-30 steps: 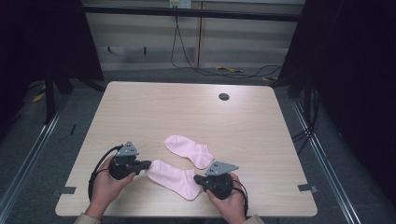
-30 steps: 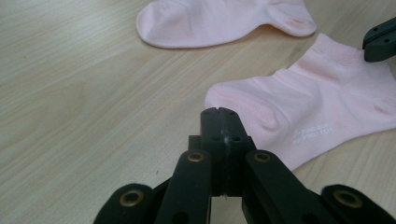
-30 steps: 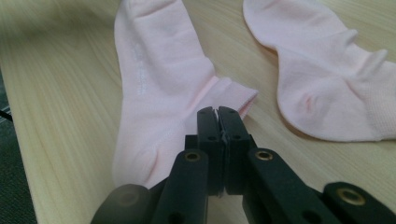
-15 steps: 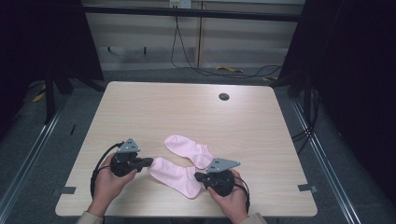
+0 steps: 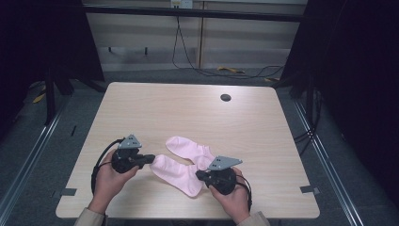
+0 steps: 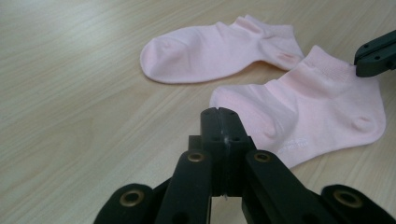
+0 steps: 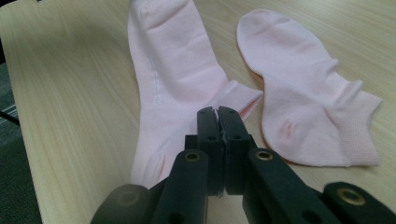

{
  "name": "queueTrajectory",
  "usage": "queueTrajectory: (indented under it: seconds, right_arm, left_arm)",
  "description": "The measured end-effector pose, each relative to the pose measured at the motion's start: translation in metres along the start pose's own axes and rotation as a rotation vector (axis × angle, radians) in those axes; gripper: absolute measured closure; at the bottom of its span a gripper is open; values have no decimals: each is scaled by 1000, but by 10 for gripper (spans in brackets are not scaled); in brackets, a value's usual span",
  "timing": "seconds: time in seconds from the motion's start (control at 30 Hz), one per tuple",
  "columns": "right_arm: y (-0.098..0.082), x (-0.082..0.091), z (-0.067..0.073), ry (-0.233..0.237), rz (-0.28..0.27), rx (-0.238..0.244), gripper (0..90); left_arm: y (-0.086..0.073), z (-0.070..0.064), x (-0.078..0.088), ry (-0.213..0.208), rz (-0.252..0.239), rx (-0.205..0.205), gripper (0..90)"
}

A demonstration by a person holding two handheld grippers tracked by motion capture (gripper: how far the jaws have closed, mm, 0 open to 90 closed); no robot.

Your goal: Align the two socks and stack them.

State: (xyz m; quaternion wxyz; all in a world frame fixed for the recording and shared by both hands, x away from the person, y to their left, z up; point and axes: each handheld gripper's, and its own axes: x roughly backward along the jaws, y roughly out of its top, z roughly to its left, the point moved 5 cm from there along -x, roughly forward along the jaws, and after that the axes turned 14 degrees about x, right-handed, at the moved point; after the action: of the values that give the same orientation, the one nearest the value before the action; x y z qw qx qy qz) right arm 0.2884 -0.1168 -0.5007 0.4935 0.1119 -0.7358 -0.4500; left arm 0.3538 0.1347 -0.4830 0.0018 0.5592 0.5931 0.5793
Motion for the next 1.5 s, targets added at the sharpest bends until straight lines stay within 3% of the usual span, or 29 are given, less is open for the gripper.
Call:
queueTrajectory:
  seconds: [0.37, 0.83, 1.5]
  right_arm:
    - [6, 0, -6, -5, -11, -6, 887]
    - [12, 3, -16, -18, -13, -6, 887]
    - [16, 4, -47, -49, -15, -44, 887]
  left_arm:
    - [10, 5, 0, -1, -18, 18, 900]
    - [24, 7, -5, 5, -24, 13, 900]
    - [51, 16, -23, 11, -14, 18, 900]
